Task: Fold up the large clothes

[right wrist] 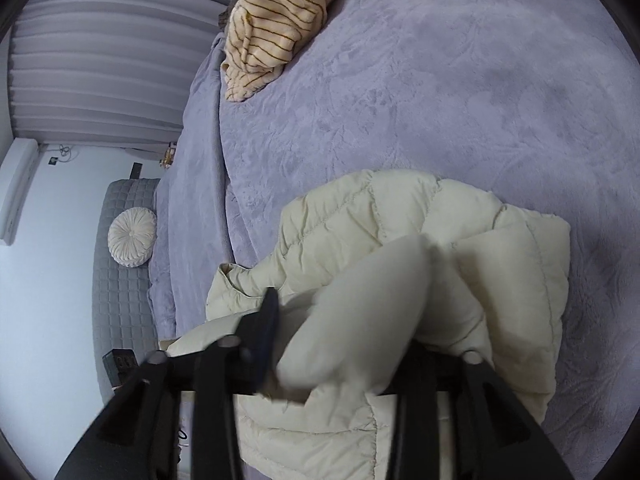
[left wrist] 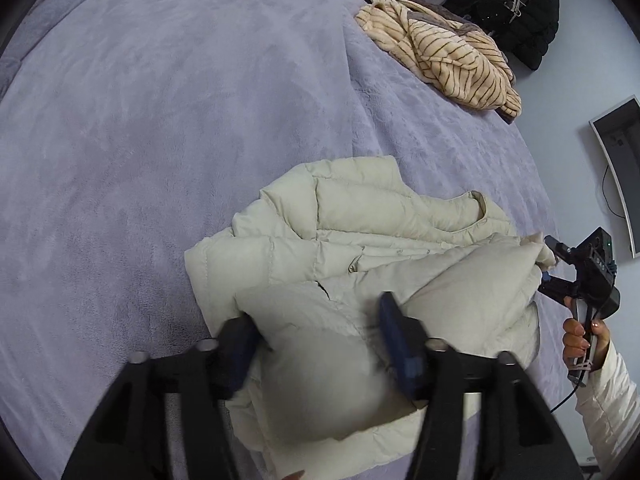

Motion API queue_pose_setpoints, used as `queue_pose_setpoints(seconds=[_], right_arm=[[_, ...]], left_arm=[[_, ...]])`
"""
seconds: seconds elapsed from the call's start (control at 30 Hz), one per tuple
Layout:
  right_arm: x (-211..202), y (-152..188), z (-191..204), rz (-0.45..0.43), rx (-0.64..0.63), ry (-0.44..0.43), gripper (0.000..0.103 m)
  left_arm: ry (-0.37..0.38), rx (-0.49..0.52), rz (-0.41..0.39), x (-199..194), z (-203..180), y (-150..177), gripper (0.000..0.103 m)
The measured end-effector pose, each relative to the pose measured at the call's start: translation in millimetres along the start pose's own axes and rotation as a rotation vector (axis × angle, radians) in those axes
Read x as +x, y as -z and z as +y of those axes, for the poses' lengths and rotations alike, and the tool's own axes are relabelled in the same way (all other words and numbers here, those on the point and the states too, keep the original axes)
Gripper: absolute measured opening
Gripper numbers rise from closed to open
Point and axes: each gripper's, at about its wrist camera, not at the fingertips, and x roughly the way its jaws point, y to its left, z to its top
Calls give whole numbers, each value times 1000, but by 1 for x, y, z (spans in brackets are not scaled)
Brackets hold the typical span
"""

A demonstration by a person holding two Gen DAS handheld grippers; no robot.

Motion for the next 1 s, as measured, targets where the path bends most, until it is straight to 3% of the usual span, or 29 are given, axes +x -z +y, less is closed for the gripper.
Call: queue_pose_setpoints(seconds=[0.03, 0.07, 0.17, 0.33, 0.47, 0.57, 0.6, 0.63, 0.7, 0.8, 1.0], right_arm=[[-3, -1, 4, -10, -11, 0, 76], [-5, -2, 8, -18, -22, 6, 76], [-14, -4, 14, -39, -31, 31, 76], [-43, 7, 27, -121, -62, 86, 76], [-69, 21, 36, -161, -100, 129, 76], [-76, 34, 45, -156, -139, 172, 75], [-74, 38, 48, -147, -153, 181, 61], [-70, 42, 52, -129, -169, 192, 37], [-55, 46, 60, -83, -203, 223, 23], [-26, 51, 82, -25, -298, 211, 20], [34, 47, 108, 34, -476, 274, 20]], left_arm=[[-54, 16, -28, -6, -4, 1, 103], [-107, 37, -59, -11, -8, 1, 103], [-157, 57, -101, -26, -9, 0, 103], [-289, 53, -252, -69, -9, 6, 103], [-284, 46, -307, -94, -13, 16, 103], [-230, 85, -276, -87, -27, 22, 103], [-216, 96, -268, -81, -33, 23, 103], [-203, 107, -259, -73, -41, 22, 103], [-174, 118, -249, -54, -59, 18, 103], [-170, 129, -256, -27, -78, 5, 103], [-298, 115, -230, 39, -78, -20, 103]])
